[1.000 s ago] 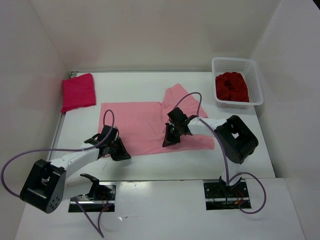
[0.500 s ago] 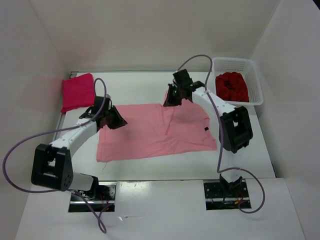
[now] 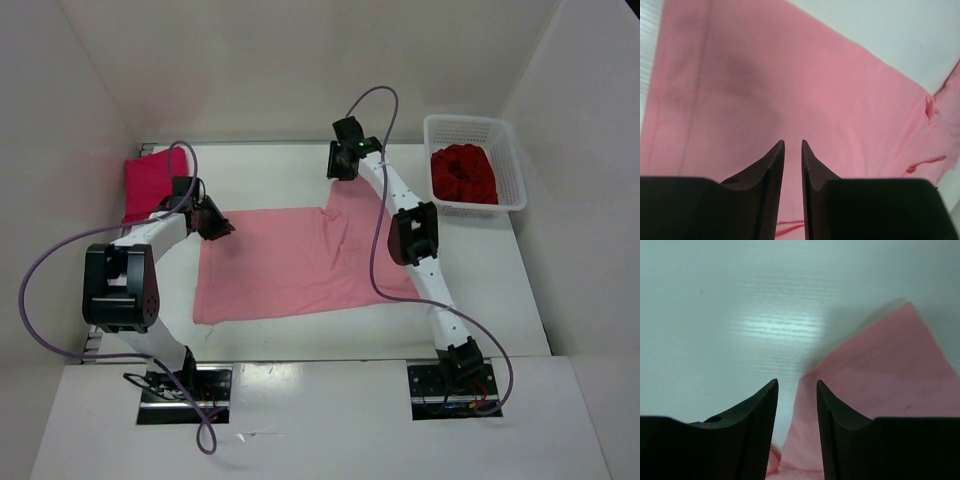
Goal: Fold and stack the t-shirts
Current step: Grap the side of the flattened tshirt furthest away from the robot with both arms
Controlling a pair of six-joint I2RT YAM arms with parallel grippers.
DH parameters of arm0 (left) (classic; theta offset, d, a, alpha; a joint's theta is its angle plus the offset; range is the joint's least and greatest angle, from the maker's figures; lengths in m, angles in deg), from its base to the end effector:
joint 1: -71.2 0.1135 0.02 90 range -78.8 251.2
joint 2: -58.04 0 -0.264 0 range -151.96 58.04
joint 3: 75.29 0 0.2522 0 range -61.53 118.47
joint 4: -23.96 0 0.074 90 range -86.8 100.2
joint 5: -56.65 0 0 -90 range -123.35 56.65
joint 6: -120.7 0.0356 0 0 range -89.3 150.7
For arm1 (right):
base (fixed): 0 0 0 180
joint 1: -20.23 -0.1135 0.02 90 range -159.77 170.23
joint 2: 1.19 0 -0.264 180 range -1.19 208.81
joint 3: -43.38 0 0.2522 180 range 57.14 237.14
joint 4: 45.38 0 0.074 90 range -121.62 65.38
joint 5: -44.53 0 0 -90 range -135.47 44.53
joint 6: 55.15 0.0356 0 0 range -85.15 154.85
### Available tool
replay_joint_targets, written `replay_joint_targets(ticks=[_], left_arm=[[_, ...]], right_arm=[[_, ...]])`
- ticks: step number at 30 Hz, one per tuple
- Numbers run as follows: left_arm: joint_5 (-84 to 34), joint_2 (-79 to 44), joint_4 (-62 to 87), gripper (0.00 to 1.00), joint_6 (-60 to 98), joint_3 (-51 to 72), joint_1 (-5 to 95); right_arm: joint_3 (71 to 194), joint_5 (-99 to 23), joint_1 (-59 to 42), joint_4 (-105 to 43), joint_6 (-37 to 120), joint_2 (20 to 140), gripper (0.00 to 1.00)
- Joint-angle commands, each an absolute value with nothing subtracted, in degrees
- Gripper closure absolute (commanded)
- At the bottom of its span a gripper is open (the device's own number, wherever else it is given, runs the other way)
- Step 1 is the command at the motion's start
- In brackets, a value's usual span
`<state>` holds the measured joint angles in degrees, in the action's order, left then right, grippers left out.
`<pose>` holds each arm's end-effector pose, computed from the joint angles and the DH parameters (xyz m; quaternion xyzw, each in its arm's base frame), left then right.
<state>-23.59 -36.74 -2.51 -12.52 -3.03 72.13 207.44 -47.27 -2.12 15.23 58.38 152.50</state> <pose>0.3466 -0.0004 0.1977 -0.3231 0.8760 -0.2002 0.2968 0.5321 0.2175 0.1917 0.0150 0.9402 0.1189 0.3189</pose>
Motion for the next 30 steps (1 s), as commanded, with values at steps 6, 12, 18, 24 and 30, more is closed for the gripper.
replay_joint_targets(ticks=[6, 12, 18, 24, 30], left_arm=[[-25.4, -38.9, -0.5, 0.73, -9.7, -0.7, 73.7], [-26.0, -40.6, -0.5, 0.73, -9.2, -0.2, 74.3], [-26.0, -40.0, -1.0, 0.73, -9.2, -0.8, 75.5], [-26.5, -37.0, -0.5, 0.7, -9.2, -2.0, 76.7], [-28.2, -36.4, -0.5, 0.65, -9.2, -2.0, 77.9]], right_arm=[[215.1, -50.6, -3.5, 22.1, 56.2, 156.9, 0.57], [221.0, -51.6, -3.5, 23.8, 58.1, 159.5, 0.98], [223.4, -39.3, 1.0, 21.1, 64.4, 151.9, 1.0], [203.4, -35.7, 3.0, 12.1, 67.3, 141.7, 0.55], [188.9, -41.8, 5.2, 10.8, 66.0, 138.2, 0.34]])
